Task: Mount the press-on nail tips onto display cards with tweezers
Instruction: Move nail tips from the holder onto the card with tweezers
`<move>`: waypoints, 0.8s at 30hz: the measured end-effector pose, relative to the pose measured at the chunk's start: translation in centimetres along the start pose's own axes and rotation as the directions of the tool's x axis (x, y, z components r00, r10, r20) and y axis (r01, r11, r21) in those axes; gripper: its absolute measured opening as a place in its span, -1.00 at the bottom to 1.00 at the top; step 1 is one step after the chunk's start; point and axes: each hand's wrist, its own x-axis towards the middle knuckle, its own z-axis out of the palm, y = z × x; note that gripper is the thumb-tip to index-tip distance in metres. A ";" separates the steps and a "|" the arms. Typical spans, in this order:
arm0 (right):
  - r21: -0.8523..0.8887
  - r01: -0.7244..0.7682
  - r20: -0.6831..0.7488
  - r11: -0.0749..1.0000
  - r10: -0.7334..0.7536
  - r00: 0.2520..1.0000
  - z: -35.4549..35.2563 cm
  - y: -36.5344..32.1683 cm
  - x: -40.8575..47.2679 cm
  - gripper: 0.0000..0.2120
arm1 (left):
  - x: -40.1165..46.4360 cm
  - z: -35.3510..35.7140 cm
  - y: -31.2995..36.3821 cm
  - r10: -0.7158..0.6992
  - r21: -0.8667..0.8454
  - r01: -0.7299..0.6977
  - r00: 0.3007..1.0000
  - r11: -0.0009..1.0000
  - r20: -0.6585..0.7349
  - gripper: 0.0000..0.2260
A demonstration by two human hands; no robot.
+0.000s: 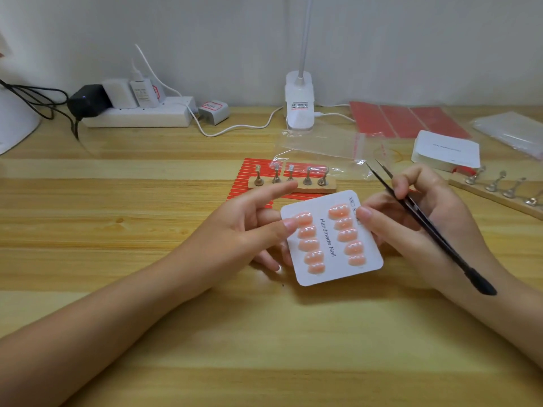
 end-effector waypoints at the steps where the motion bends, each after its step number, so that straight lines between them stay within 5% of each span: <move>1: -0.013 0.017 -0.003 1.000 -0.017 1.000 0.0 0.0 -0.1 -0.70 | 0.0 0.0 0.1 -0.010 -0.001 0.010 1.000 1.000 0.004 -0.43; 9: -0.008 0.093 -0.033 0.996 -0.093 0.995 0.0 0.0 -0.1 -0.74 | 0.1 -0.2 0.2 -0.048 0.088 0.043 0.997 0.995 0.053 -0.81; 12: -0.022 0.110 -0.034 0.994 -0.111 0.993 0.0 0.0 -0.1 -0.72 | 0.1 -0.3 0.2 -0.057 0.092 0.053 0.998 0.994 0.037 -0.81; 16: 0.008 0.074 -0.205 0.997 -0.070 0.976 -0.4 -0.3 0.0 -0.76 | 0.0 -0.2 0.2 -0.052 0.104 0.049 0.998 0.993 0.023 -0.76; 21: -0.066 0.015 -0.049 0.998 -0.018 0.999 -0.8 -0.9 0.0 -0.34 | 0.0 -0.1 0.1 -0.042 0.109 0.041 0.999 0.993 0.002 -0.77; 24: -0.076 0.011 0.057 0.997 -0.006 0.998 -0.5 -1.0 -0.6 -0.44 | 0.0 -0.1 0.2 -0.041 0.113 0.041 0.999 0.993 -0.001 -0.77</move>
